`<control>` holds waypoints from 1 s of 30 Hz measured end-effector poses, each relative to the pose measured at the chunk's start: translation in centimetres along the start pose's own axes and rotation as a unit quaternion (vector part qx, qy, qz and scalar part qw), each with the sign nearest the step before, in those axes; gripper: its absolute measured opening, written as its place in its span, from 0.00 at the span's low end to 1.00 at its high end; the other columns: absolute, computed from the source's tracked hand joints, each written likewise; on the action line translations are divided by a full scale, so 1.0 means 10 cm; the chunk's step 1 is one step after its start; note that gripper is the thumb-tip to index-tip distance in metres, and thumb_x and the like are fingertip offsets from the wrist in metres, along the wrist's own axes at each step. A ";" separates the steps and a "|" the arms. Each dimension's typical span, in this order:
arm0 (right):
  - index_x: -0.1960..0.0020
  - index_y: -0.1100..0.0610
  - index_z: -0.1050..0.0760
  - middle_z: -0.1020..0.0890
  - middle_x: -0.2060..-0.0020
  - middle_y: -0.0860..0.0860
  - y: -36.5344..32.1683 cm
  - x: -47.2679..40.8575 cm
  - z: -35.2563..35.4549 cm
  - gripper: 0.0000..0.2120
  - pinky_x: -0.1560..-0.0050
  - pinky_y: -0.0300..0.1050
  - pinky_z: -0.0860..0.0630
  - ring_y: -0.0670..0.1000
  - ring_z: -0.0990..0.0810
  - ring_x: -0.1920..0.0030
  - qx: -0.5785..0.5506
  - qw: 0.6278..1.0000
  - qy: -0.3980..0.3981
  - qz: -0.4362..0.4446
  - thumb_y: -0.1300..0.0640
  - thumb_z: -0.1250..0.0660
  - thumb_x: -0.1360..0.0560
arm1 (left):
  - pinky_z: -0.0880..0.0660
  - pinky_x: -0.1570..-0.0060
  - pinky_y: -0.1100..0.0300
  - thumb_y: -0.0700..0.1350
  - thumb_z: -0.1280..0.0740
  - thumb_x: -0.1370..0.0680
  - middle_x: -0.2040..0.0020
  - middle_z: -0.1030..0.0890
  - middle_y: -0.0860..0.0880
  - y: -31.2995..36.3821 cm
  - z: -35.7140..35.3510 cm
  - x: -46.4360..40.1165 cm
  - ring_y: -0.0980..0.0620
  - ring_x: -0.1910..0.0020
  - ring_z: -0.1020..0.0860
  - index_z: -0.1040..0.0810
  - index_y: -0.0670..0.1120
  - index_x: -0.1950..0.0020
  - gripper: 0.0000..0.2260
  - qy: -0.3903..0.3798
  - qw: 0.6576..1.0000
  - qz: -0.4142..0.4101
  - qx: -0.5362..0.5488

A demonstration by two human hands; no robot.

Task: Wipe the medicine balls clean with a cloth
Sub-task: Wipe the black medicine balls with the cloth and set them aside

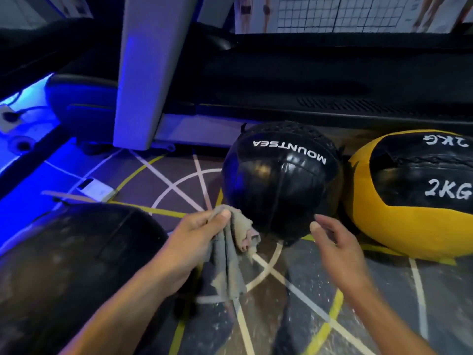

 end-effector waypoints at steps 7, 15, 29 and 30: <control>0.40 0.40 0.22 0.14 0.50 0.38 -0.38 1.12 -0.90 0.22 0.44 0.39 0.22 0.38 0.17 0.46 -0.161 0.943 -0.280 -0.079 0.38 0.29 0.33 | 0.23 0.41 0.43 0.49 0.35 0.17 0.48 0.15 0.33 -0.45 0.05 0.42 0.34 0.47 0.17 0.15 0.37 0.46 0.16 0.025 0.996 0.085 0.018; 0.52 0.60 0.19 0.15 0.56 0.60 -0.09 0.97 -1.19 0.08 0.54 0.47 0.17 0.52 0.16 0.58 -0.237 0.928 -0.250 -0.139 0.56 0.25 0.27 | 0.21 0.48 0.42 0.51 0.38 0.15 0.52 0.15 0.33 -0.75 0.15 0.43 0.35 0.54 0.17 0.18 0.34 0.46 0.20 0.012 0.996 0.075 -0.045; 0.53 0.57 0.20 0.16 0.58 0.54 -0.45 0.57 -1.51 0.08 0.59 0.47 0.18 0.50 0.18 0.58 -0.137 0.963 -0.227 0.037 0.56 0.33 0.18 | 0.24 0.65 0.53 0.47 0.28 0.20 0.60 0.16 0.43 -0.81 0.60 0.75 0.47 0.63 0.19 0.16 0.42 0.51 0.08 0.023 0.994 0.027 -0.103; 0.54 0.56 0.21 0.17 0.59 0.52 -0.49 0.61 -1.54 0.08 0.63 0.44 0.21 0.48 0.20 0.59 -0.125 0.963 -0.233 0.048 0.54 0.34 0.18 | 0.22 0.62 0.51 0.46 0.29 0.20 0.56 0.15 0.40 -0.83 0.59 0.80 0.43 0.60 0.17 0.16 0.41 0.48 0.08 0.016 0.996 0.043 -0.072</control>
Point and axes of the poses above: each hand's wrist, its own x-axis away from the middle knuckle, its own z-axis out of the back of the hand, y = z × x, the point moved 10 cm from there along -x, towards the middle knuckle
